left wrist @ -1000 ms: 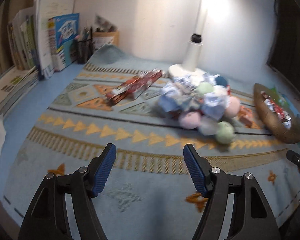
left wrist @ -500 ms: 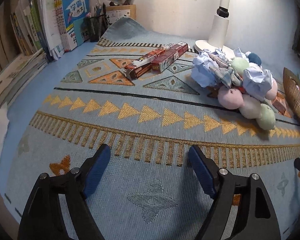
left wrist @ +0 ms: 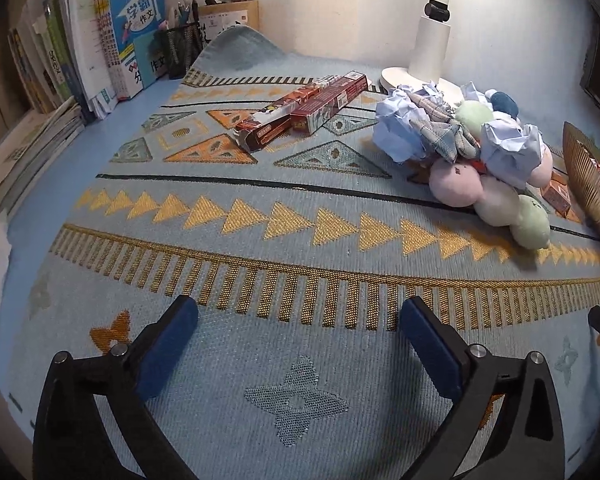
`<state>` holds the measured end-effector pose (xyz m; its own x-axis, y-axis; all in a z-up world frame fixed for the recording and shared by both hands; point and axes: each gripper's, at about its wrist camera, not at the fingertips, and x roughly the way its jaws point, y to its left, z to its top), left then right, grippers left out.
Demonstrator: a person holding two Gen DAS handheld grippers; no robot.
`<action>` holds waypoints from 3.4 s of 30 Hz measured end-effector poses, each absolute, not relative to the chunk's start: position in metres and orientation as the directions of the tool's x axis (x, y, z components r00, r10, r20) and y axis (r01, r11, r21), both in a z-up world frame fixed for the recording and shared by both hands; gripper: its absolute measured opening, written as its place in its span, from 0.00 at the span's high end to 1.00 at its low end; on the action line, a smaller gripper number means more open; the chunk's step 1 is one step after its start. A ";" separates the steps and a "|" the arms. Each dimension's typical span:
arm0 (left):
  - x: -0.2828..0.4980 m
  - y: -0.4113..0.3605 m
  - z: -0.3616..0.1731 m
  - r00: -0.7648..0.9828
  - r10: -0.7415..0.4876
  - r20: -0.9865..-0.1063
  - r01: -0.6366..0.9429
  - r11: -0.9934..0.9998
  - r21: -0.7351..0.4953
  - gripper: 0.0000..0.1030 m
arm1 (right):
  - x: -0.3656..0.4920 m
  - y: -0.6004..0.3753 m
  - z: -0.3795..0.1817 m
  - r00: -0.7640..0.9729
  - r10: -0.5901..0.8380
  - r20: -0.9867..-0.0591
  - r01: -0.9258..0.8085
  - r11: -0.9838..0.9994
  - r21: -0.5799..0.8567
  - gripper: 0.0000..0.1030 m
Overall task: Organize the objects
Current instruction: 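Withdraw both grippers from the bowl back over the rug, then grasp the long printed snack box with the left gripper while the right grasps the pastel dango plush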
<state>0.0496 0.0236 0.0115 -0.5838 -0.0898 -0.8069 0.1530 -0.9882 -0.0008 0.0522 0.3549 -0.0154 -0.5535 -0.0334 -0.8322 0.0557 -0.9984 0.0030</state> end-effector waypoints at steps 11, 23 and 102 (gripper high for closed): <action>-0.009 -0.021 0.049 -0.679 0.003 -0.734 0.021 -0.999 -0.024 0.11 | 0.051 0.352 -0.002 -0.500 -0.300 -0.812 0.182 -0.954 0.240 0.00; -0.084 -0.032 0.017 -0.607 0.096 -0.789 -0.153 -0.988 -0.002 0.50 | -0.013 0.229 0.006 -0.489 -0.365 -0.793 0.469 -0.876 0.114 0.08; 0.025 -0.016 0.018 -0.603 -0.006 -0.798 0.009 -1.000 0.001 0.64 | 0.060 0.303 -0.007 -0.517 -0.224 -0.826 0.390 -0.921 0.005 0.39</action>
